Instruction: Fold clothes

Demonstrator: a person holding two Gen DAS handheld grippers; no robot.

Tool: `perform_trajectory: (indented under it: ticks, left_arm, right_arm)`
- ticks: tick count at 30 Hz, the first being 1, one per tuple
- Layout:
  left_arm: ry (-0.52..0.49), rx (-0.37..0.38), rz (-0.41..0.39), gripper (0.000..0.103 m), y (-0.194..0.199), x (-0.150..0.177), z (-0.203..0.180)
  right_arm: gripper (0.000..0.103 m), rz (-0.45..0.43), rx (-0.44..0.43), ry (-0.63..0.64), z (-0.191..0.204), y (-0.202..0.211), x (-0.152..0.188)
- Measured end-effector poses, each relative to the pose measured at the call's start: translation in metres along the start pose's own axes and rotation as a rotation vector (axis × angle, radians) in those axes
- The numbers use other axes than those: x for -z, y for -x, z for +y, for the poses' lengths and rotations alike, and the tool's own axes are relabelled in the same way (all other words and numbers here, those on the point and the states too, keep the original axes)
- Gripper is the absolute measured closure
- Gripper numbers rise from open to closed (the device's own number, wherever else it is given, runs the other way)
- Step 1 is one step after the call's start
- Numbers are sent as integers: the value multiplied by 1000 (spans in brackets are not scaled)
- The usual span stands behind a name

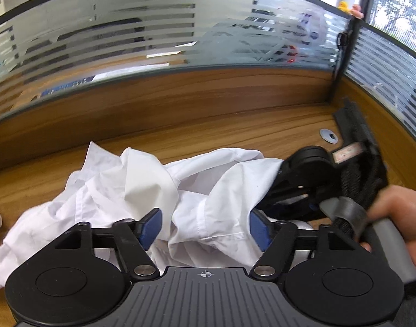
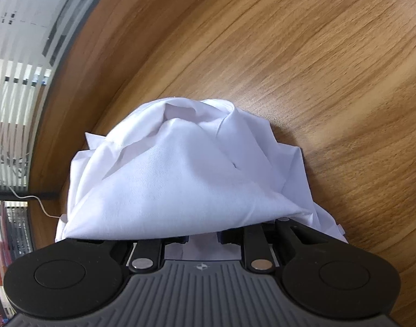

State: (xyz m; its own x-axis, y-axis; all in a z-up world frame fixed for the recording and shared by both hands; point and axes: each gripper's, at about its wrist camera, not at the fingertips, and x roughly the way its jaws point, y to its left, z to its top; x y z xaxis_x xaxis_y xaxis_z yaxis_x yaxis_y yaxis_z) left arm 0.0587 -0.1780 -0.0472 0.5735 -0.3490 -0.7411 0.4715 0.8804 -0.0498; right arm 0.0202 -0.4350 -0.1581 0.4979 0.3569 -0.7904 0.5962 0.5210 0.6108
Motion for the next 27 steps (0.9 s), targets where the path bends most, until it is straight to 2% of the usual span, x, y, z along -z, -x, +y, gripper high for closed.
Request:
perform_trajectory:
  ticks: [2, 6, 8, 9, 11, 14, 19, 22, 25, 27]
  left_arm:
    - [-23, 10, -6, 14, 2, 2, 2]
    - [-69, 28, -1, 7, -2, 9, 7]
    - [-98, 25, 2, 4, -8, 14, 6]
    - [-112, 23, 4, 3, -12, 16, 6]
    - [-141, 19, 8, 2, -18, 21, 5]
    - [-183, 54, 0, 0, -27, 27, -5]
    - [-278, 97, 2, 0, -43, 27, -35]
    - [-274, 105, 0, 0, -55, 26, -47]
    - [-260, 65, 11, 0, -69, 25, -55]
    - [-253, 27, 17, 6, -78, 25, -59]
  right_arm:
    - [81, 3, 9, -2, 0, -6, -1]
    - [82, 18, 0, -3, -1, -17, -5]
    - [94, 14, -14, -2, -1, -18, -7]
    - [95, 12, -32, 2, -2, -16, -8]
    - [97, 7, -68, 15, -2, -8, -8]
    - [101, -3, -128, 43, -1, 10, -8]
    - [101, -11, -218, 98, 2, 43, -9]
    - [101, -7, -257, 102, 3, 55, -11]
    - [101, 7, -327, 107, 9, 67, -8]
    - [101, 14, -372, 113, 16, 73, -5]
